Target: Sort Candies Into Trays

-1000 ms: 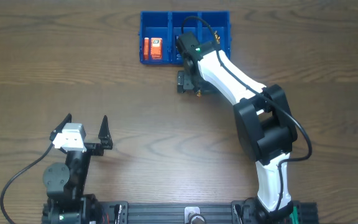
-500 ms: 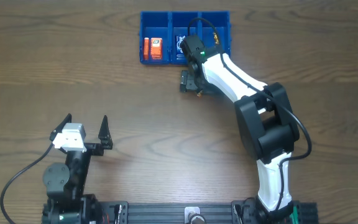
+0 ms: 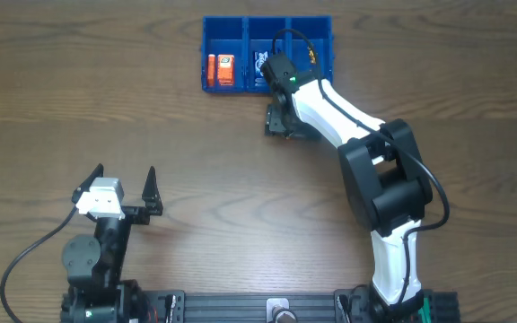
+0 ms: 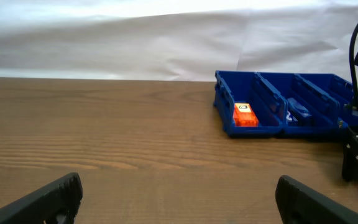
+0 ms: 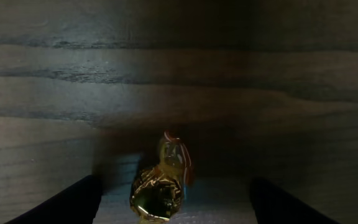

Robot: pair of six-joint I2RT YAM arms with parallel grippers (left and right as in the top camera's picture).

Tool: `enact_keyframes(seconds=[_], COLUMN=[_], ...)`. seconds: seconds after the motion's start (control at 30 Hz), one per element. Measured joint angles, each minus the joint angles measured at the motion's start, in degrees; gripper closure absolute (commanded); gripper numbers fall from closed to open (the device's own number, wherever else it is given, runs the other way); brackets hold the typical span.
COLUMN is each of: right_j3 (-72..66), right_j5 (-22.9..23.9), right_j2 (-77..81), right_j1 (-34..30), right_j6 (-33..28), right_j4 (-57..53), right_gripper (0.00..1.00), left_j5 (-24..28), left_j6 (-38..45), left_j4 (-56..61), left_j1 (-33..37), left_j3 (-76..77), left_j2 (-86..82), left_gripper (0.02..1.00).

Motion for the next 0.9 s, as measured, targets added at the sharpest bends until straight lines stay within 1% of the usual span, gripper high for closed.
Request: enact_keyframes(seconds=[0.07,0.17,0.2,0.3,0.5,0.7,0.9], right_j3=[0.00,-0.09,-0.17,-0.22,-0.22,-0.22,-0.24], right_j5=[-0.11,-0.17,-0.17,-0.33,-0.35,-0.33,-0.28], right_j2=[0.00,0.00,0.00,0.00,0.00,0.00,-1.18], right_j1=[0.00,0.00,0.00,0.00,0.00,0.00,0.00], right_j6=[0.11,0.20,0.44,0.83,1.31,1.27,0.98], right_j4=[0.22,0.90,1.09,1.27,1.27,1.27,-0.83], right_gripper=[0.369,0.581,0.606,0.630,0.785,0.840,0.849], left_j5=[0.00,0.00,0.00,-0.02,0.00,0.00,0.00], left_j6=[0.00,0.00,0.00,0.00,0.00,0.00,0.00], left_j4=[0.00,0.00,0.00,0.02,0.02,0.00,0.00], left_j1=[0.00,0.00,0.00,0.00,-0.02,-0.02,-0.02], left_j3=[0.00,0.00,0.00,0.00,0.00,0.00,0.00], left_j2=[0.00,0.00,0.00,0.00,0.00,0.00,0.00], left_gripper=[0.020,0.020,0.020,0.020,0.020,0.020,0.020])
